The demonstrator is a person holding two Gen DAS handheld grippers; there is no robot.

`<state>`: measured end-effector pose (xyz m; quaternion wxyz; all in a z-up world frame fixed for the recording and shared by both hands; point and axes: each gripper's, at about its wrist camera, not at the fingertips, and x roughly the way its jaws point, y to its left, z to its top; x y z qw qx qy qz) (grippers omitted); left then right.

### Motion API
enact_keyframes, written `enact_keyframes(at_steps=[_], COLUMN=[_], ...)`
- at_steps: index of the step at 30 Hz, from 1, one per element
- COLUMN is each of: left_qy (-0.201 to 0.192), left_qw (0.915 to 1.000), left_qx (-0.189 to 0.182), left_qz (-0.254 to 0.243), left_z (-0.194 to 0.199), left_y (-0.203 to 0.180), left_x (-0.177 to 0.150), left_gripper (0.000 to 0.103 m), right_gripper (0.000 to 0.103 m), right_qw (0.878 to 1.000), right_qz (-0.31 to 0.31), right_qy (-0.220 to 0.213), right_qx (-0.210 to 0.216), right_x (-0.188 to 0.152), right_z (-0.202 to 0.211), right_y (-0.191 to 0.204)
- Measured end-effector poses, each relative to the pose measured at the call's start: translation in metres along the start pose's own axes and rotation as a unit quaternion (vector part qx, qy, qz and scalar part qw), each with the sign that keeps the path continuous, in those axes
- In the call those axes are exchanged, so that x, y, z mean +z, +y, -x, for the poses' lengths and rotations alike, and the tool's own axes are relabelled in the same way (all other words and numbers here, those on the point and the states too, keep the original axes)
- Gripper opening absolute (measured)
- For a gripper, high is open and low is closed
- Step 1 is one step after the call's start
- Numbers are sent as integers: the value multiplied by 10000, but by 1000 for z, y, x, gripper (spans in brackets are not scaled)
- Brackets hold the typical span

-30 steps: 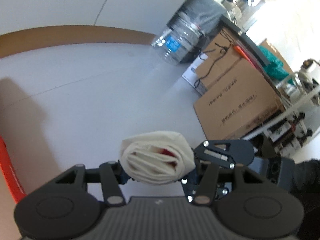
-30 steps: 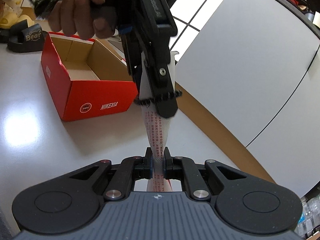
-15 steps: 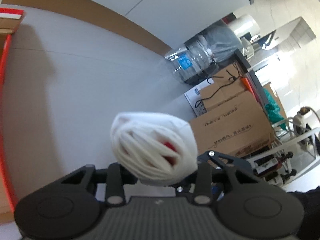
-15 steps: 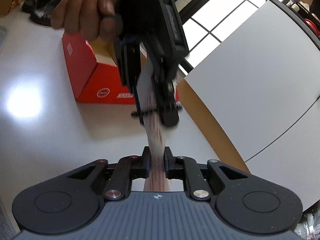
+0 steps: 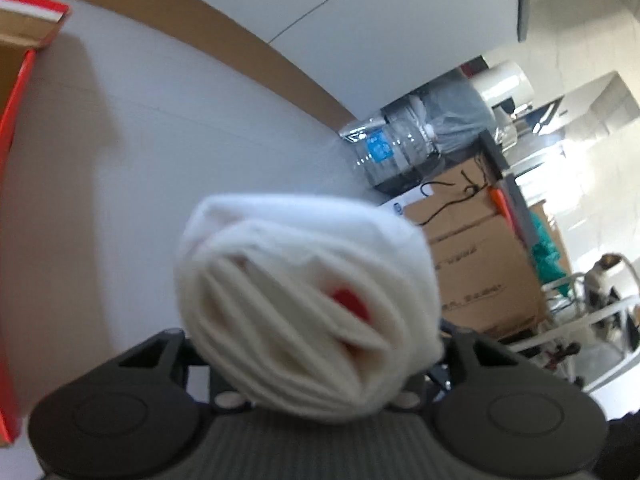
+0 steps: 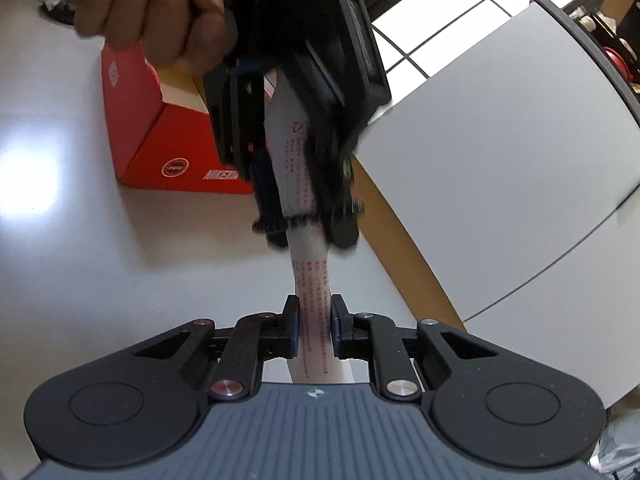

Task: Fold shopping bag
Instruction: 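Slide the black coiled band from the left gripper down onto the rolled bag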

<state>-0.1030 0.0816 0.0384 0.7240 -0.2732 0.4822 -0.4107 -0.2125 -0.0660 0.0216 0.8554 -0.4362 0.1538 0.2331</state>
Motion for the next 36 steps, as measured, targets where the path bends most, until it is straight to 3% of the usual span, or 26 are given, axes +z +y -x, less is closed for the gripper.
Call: enact_keyframes(at_steps=[9,12,14,18,21,24,27,33,36], left_qy=[100,256,331,599,707,805,836,906,887], left_qw=[9995,9979,9961,9846,9790,9730,9705,9674,9671], left_qx=[290,411,455,647,652,641,607,491,437], left_qz=[28,-432,-681,-1508,-1800,-2066,-2180,-2315,-2344], left_z=[5,5,7,10,12,15,18,21,23], left_y=[15,8,4,-13,-19,-25,-27,-37,-39], left_x=[-1,-1,-1,-2,-10,-17,-20,-31,-35], left_gripper=[40,34,28,24,23,23,23,22,20], right_gripper=[16,19,24,48,55,70,78,78,57], right_qw=[9998,9996,9995,9959,9903,9876,9757,9543,9387], right_qz=[67,-68,-121,-652,-1030,-1172,-1763,-2268,-2596], right_qy=[-123,-93,-103,-40,4,65,182,511,605], right_qx=[168,259,269,632,930,1040,1288,1877,2186], right_x=[0,1,0,-4,-9,-11,-17,-19,-24], right_z=[10,12,14,15,15,14,11,2,-2], right_y=[8,9,10,-2,-12,-19,-34,-49,-55])
